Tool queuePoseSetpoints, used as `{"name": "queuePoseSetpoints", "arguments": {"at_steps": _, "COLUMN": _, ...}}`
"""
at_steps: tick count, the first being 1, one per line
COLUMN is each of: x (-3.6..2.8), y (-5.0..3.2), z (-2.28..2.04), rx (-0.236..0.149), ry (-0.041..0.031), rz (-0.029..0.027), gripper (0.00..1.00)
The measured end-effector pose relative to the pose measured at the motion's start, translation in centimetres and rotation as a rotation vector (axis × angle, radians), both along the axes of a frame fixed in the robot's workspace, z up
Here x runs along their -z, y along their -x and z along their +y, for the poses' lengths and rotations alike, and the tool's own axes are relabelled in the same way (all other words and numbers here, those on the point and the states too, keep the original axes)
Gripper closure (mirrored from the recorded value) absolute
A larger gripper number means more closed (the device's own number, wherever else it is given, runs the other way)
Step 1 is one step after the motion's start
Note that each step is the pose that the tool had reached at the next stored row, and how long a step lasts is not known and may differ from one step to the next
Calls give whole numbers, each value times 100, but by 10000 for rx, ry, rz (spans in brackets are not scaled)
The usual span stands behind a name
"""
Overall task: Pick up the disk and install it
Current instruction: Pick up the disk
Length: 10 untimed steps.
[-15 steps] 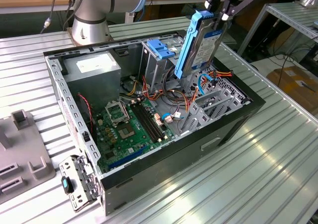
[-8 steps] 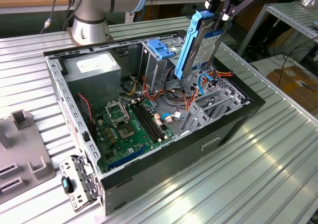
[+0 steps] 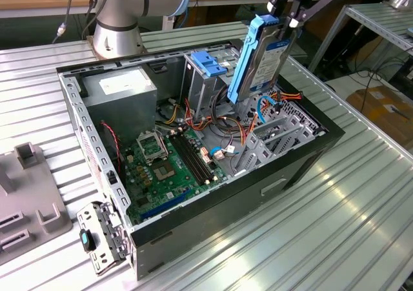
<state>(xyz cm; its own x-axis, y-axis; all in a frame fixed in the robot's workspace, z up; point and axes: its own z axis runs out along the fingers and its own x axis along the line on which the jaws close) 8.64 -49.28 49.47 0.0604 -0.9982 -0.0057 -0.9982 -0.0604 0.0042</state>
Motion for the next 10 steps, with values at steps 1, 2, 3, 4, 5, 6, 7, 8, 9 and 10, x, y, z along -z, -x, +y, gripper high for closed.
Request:
{"name": "queuePoseSetpoints", "arguments": {"at_steps": 1, "x": 0, "y": 0, "z": -20, "rx": 0, "ry": 0, "rz": 0, "gripper": 65}}
{"name": "queuePoseSetpoints", "arguments": {"at_steps": 2, "x": 0, "y": 0, "z": -29, "rx": 0, "ry": 1, "rz": 0, "gripper": 65}}
{"name": "queuePoseSetpoints", "arguments": {"at_steps": 3, "x": 0, "y": 0, "z": -41, "rx": 0, "ry": -1, "rz": 0, "gripper": 65}}
{"name": "queuePoseSetpoints", "arguments": {"at_steps": 4, "x": 0, "y": 0, "z": -52, "rx": 0, "ry": 0, "rz": 0, "gripper": 65}}
{"name": "queuePoseSetpoints", "arguments": {"at_steps": 5, "x": 0, "y": 0, "z": -63, "rx": 0, "ry": 0, "rz": 0, "gripper": 65}}
{"name": "queuePoseSetpoints", "arguments": {"at_steps": 6, "x": 0, "y": 0, "z": -72, "rx": 0, "ry": -1, "rz": 0, "gripper": 65}}
{"name": "queuePoseSetpoints", "arguments": {"at_steps": 7, "x": 0, "y": 0, "z": -72, "rx": 0, "ry": 0, "rz": 0, "gripper": 65}}
{"name": "queuePoseSetpoints", "arguments": {"at_steps": 8, "x": 0, "y": 0, "z": -72, "rx": 0, "ry": 0, "rz": 0, "gripper": 65}}
{"name": "queuePoseSetpoints", "arguments": {"at_steps": 9, "x": 0, "y": 0, "z": -74, "rx": 0, "ry": 1, "rz": 0, "gripper": 65}}
{"name": "queuePoseSetpoints", "arguments": {"at_steps": 10, "x": 0, "y": 0, "z": -74, "rx": 0, "ry": 0, "rz": 0, "gripper": 65}}
